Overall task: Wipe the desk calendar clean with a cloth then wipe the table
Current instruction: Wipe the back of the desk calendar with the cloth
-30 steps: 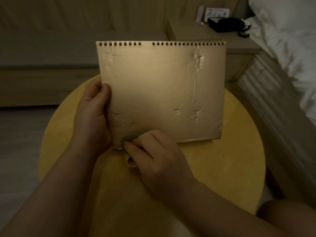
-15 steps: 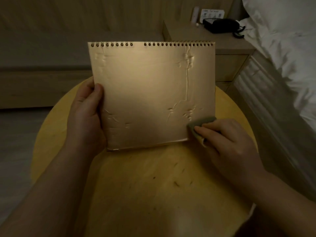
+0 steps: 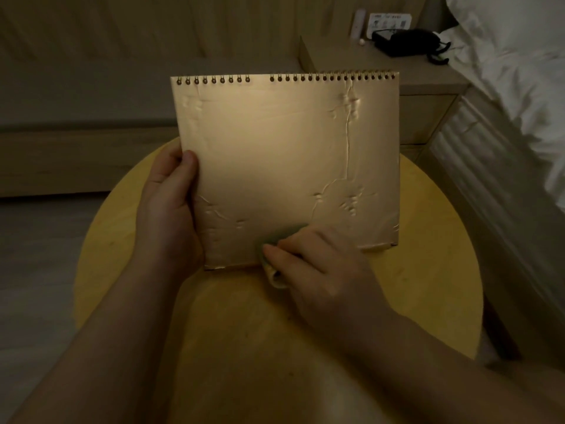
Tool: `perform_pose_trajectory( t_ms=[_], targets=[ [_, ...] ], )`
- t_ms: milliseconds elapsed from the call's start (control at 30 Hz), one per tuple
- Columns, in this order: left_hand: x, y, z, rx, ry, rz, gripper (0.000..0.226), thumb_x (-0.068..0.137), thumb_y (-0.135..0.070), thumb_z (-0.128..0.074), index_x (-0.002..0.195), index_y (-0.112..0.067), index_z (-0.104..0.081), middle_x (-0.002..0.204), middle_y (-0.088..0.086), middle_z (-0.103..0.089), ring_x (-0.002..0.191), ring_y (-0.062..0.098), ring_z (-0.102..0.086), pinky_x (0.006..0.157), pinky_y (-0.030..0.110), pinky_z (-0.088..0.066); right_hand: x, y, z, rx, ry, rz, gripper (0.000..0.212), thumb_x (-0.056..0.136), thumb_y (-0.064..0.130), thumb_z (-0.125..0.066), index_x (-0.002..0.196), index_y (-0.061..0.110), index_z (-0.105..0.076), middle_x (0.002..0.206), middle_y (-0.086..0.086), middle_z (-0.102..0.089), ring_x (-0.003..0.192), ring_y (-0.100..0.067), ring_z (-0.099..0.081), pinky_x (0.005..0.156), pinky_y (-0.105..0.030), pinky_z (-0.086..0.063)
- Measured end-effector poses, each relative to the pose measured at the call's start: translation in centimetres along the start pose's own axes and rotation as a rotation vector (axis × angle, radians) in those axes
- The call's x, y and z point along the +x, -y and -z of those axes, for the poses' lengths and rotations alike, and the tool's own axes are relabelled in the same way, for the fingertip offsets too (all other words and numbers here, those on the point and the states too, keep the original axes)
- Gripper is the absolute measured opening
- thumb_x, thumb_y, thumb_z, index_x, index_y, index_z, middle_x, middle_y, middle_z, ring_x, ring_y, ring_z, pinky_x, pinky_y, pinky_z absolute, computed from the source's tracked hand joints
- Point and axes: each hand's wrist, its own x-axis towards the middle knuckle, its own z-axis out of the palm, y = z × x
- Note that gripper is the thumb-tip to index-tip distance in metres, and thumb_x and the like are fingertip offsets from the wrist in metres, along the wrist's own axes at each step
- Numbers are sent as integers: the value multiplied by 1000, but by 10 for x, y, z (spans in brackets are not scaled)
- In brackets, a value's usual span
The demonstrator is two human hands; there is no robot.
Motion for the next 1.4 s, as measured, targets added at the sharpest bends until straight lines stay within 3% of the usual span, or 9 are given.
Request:
perform_pose_trajectory(
  t_ms=[333,633,833,933,1000,1067,1167,1300,1400],
  targets=[
    [1,-1,3,22,37,5,28,111,-16,-42,112,-24,-68,102,-9,-79,95,7,-71,83,25,-57,25,51,-26,64,32,8,25,107,9,-55,109,-2,-77,90,-15,-69,81,-35,-62,68,-47,-52],
    [2,1,5,32,44,9,30,108,-21,-46,110,-30,-74,110,-6,-78,100,11,-70,83,29,-58,-15,-18,26,-85,67,-36,22,96,5,-75,117,0,-77,100,-16,-72,86,-32,-64,71,-39,-50],
    [0,0,3,52,23,3,35,110,-21,-45,105,-35,-77,106,-11,-78,96,6,-72,78,26,-58,-33,-62,71,-92,95,-141,29,101,18,-59,117,3,-79,105,-15,-75,92,-32,-70,77,-37,-56],
    [1,0,3,66,10,4,30,110,-23,-45,110,-33,-74,106,-12,-78,94,4,-72,75,25,-59,-23,-63,88,115,-26,-452,29,97,24,-74,126,25,-73,113,14,-73,102,-4,-68,84,-11,-51],
    [1,0,2,65,3,-4,31,110,-22,-45,108,-32,-74,103,-13,-77,92,3,-71,74,24,-58,-14,-61,98,341,-99,-746,39,81,40,-79,118,45,-67,103,27,-74,99,6,-69,79,-7,-54],
    [1,0,2,67,-2,-10,34,110,-20,-45,105,-33,-76,101,-13,-78,90,3,-72,73,21,-58,-6,-65,105,511,-205,-908,41,69,44,-80,104,41,-61,95,26,-75,84,4,-73,64,-10,-56],
    [2,1,4,81,13,-5,32,110,-23,-47,109,-35,-76,105,-11,-78,93,6,-73,72,24,-60,8,-70,109,457,-255,-847,32,74,43,-82,95,38,-59,92,15,-73,80,-6,-73,58,-21,-60],
    [4,1,6,86,9,4,31,109,-27,-47,113,-39,-75,109,-10,-79,93,7,-75,71,35,-60,38,-81,101,279,-322,-595,26,91,26,-82,97,37,-60,95,14,-69,89,-10,-70,73,-42,-63],
    [6,3,8,89,5,8,29,109,-27,-48,117,-38,-74,111,-8,-78,93,10,-75,73,39,-56,64,-98,92,7,-330,-268,12,96,8,-78,101,14,-69,111,4,-75,103,-17,-73,83,-43,-61]
  ],
)
